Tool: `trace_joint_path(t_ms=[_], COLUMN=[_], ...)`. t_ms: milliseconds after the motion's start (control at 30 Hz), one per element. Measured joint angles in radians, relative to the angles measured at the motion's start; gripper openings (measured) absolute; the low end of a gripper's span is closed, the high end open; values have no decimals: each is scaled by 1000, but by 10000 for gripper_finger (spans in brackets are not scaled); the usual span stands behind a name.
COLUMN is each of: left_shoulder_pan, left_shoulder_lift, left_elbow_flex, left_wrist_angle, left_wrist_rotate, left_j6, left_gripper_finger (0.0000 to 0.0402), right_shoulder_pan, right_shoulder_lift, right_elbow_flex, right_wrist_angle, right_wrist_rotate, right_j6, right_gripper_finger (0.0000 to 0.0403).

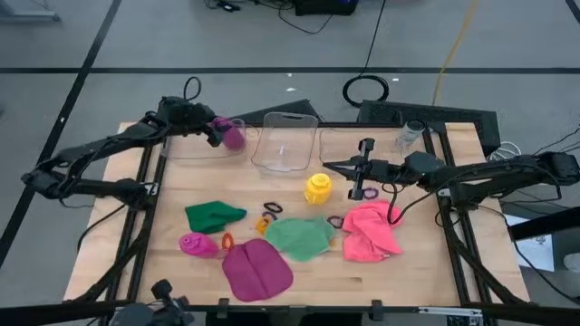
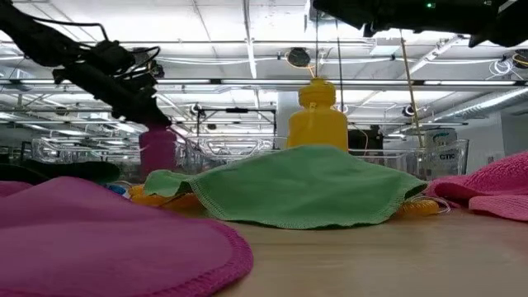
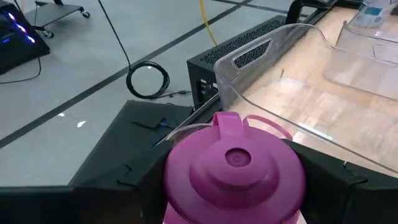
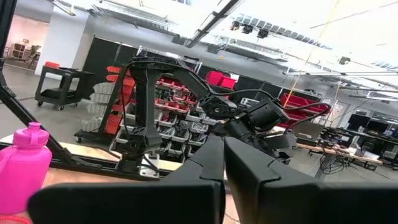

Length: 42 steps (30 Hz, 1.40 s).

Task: Pick & Place Sports Items
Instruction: Put the purple water bottle into the left transparent bin

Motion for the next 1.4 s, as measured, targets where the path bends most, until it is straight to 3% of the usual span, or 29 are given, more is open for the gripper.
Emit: trace_joint_path(t_ms=[533, 1067, 1400], left_shoulder_pan=[0, 2, 2], left_shoulder_lift=[-6, -14, -14], left_elbow_flex=[0, 0, 0], left_wrist_angle=[75, 26, 87], left_wrist_rotate=[2, 48, 59], left_j6=[-50, -40, -42], left_gripper_finger=[214, 268, 268], right_shoulder_pan=[0, 0, 0], right_shoulder_lift=[0, 0, 0], right_elbow_flex=[0, 0, 0], right_wrist_angle=[0, 0, 0], right_wrist_rotate=[0, 0, 0], right_j6=[3, 3, 2], right_gripper_finger=[0, 0, 0])
